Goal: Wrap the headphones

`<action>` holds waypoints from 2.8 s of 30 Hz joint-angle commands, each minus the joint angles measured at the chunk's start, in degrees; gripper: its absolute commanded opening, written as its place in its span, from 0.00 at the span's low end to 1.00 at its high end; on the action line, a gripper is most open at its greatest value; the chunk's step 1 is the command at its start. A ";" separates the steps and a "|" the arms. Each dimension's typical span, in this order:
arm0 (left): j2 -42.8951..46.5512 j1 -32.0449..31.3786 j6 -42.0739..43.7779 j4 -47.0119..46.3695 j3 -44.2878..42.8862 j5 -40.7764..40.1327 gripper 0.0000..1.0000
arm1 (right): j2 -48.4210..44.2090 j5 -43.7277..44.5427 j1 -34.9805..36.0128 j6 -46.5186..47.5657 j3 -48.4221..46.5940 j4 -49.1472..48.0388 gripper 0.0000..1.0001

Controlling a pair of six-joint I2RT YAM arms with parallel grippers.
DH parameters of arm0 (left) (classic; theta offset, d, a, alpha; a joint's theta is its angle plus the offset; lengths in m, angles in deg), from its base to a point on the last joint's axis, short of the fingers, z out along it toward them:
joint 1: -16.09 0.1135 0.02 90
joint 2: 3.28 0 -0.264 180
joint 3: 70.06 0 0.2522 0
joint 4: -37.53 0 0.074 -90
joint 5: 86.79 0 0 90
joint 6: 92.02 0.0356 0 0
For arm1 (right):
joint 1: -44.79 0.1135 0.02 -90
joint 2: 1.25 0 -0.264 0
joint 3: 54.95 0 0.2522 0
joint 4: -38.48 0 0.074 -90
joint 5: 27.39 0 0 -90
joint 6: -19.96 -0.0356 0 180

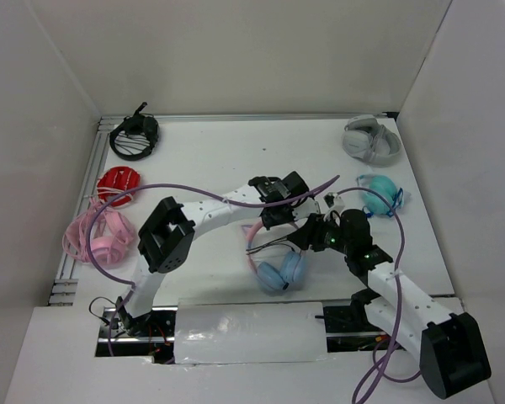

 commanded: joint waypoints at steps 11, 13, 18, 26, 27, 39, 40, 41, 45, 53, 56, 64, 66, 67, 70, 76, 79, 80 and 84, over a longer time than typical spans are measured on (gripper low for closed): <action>5.57 -2.04 -0.82 -5.34 -4.32 5.62 0.08 | -6.13 3.44 0.68 -2.23 3.09 -3.92 0.00; 5.75 -2.04 -1.52 -6.56 -4.06 5.10 0.29 | -7.37 5.63 0.68 -2.58 2.30 -1.12 0.00; 6.80 -0.99 -5.21 -8.33 -5.55 4.30 0.59 | -10.97 9.33 0.50 -6.88 1.95 2.67 0.00; 12.42 4.64 -15.67 -6.04 -9.16 6.84 0.99 | -13.17 12.06 -3.71 -13.56 3.70 4.00 0.00; 13.30 5.69 -16.37 -6.13 -8.64 6.76 0.99 | -14.40 11.62 -5.37 -15.05 4.32 3.13 0.00; 25.96 13.52 -26.39 -15.54 9.99 16.61 0.99 | -29.07 25.12 -17.33 -16.56 2.92 25.87 0.00; 25.79 13.61 -26.66 -15.28 10.00 16.08 0.99 | -29.96 26.63 -17.77 -16.04 2.39 27.71 0.00; 25.44 13.61 -26.84 -15.10 10.00 15.56 0.99 | -31.53 29.17 -17.95 -16.90 1.87 31.12 0.00; 23.59 14.05 -27.72 -14.13 9.30 15.20 0.99 | -32.69 32.78 -17.95 -19.45 0.63 33.18 0.00; 23.94 14.31 -27.28 -16.15 11.41 15.37 0.99 | -34.18 53.45 -17.95 -32.38 -3.68 43.47 0.00; 23.77 14.57 -27.10 -16.59 11.58 15.72 0.99 | -34.01 56.88 -17.95 -34.31 -4.02 43.99 0.00; 22.98 15.54 -26.31 -17.03 11.93 14.93 0.99 | -33.21 69.94 -18.04 -38.52 -10.42 53.27 0.00; 22.97 15.80 -26.31 -17.47 12.20 15.55 0.99 | -35.66 71.46 -18.13 -38.70 -11.84 56.44 0.00; 22.71 16.07 -26.40 -17.64 12.11 16.51 0.99 | -36.37 72.26 -17.95 -38.97 -12.89 57.43 0.00; 22.10 16.07 -26.05 -17.73 11.58 16.96 0.99 | -37.52 74.45 -17.95 -37.82 -13.34 58.49 0.00; 22.10 16.33 -25.43 -18.26 11.67 16.69 0.99 | -34.63 77.79 -18.04 -41.33 -14.40 60.95 0.00; 22.10 16.42 -25.43 -18.61 12.02 16.52 0.99 | -33.75 79.12 -17.95 -41.51 -13.43 60.08 0.00; 22.01 16.42 -25.43 -18.61 12.11 16.60 0.99 | -33.14 79.64 -17.95 -42.13 -13.00 60.07 0.00; 21.57 16.51 -25.34 -18.87 12.20 16.52 0.99 | -31.46 81.93 -17.95 -47.76 -13.87 64.12 0.10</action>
